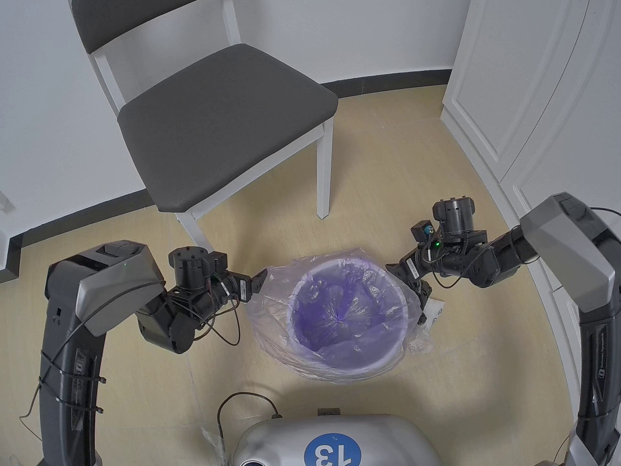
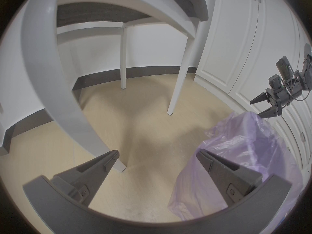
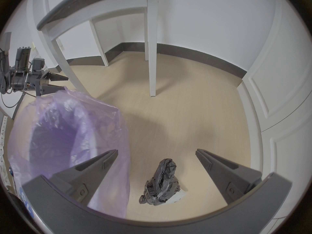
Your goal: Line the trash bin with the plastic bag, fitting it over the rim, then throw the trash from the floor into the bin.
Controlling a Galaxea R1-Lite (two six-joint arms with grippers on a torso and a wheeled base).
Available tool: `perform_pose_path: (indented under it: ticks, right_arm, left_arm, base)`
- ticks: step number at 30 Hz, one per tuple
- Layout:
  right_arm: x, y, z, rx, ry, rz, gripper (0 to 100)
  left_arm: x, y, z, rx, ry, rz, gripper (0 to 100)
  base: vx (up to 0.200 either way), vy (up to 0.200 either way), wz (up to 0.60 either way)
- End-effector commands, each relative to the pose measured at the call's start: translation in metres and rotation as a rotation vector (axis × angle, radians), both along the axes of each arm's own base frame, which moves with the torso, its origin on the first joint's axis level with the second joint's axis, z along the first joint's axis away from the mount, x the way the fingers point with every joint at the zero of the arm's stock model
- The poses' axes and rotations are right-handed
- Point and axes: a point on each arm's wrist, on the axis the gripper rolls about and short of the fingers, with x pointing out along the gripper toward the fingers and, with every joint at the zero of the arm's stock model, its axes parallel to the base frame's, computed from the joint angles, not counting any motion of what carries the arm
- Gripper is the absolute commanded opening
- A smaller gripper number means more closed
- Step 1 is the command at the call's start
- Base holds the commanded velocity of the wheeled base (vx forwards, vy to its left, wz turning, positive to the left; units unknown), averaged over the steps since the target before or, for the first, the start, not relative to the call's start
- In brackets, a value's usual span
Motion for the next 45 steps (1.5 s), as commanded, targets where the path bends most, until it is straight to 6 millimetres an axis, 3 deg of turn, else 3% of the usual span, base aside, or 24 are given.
perform_pose_path:
  ticks: [1, 4, 6, 8, 11, 17, 22, 26, 32, 38, 45]
  right_arm:
    - [-0.040, -0.010, 0.045, 0.007, -0.033, 0.006, 100]
    - [-0.059, -0.012, 0.028, -0.027, 0.038, 0.013, 100]
    - [-0.060, -0.012, 0.026, -0.030, 0.042, 0.016, 100]
    - [-0.080, -0.010, 0.002, -0.043, 0.074, 0.037, 100]
    - [-0.088, -0.007, -0.013, -0.049, 0.071, 0.040, 100]
    - [-0.087, -0.005, -0.047, -0.056, 0.094, 0.034, 100]
    - [-0.093, -0.010, -0.049, -0.059, 0.113, 0.026, 100]
    - [-0.098, -0.018, -0.039, -0.042, 0.078, 0.011, 100]
    - [-0.100, -0.028, -0.045, -0.037, 0.077, -0.005, 100]
    - [-0.098, -0.031, -0.077, -0.057, 0.149, -0.014, 100]
    - [-0.077, -0.023, -0.107, -0.041, 0.103, -0.007, 100]
  left_arm:
    - [-0.035, 0.007, 0.038, -0.053, -0.045, -0.004, 100]
    - [-0.050, 0.011, 0.029, -0.039, -0.003, -0.011, 100]
    - [-0.051, 0.012, 0.028, -0.038, -0.001, -0.010, 100]
    - [-0.070, 0.014, 0.010, -0.036, 0.058, -0.069, 100]
    - [-0.075, 0.011, -0.006, -0.031, 0.083, -0.090, 100]
    - [-0.073, 0.007, -0.043, -0.024, 0.106, -0.094, 100]
    - [-0.076, 0.002, -0.047, -0.023, 0.112, -0.108, 100]
    - [-0.074, 0.003, -0.045, -0.026, 0.106, -0.106, 100]
    - [-0.075, 0.004, -0.055, -0.019, 0.131, -0.109, 100]
    - [-0.070, 0.000, -0.069, -0.014, 0.149, -0.116, 100]
    - [-0.059, -0.003, -0.082, -0.008, 0.179, -0.120, 100]
  base:
    - [0.000, 0.000, 0.00]
    - [0.000, 0.000, 0.00]
    - [0.000, 0.000, 0.00]
    - [0.000, 0.000, 0.00]
    - [0.000, 0.000, 0.00]
    - [0.000, 0.000, 0.00]
    - [0.000, 0.000, 0.00]
    - [0.000, 0.000, 0.00]
    - [0.000, 0.000, 0.00]
    - [0.000, 0.000, 0.00]
    - [0.000, 0.000, 0.00]
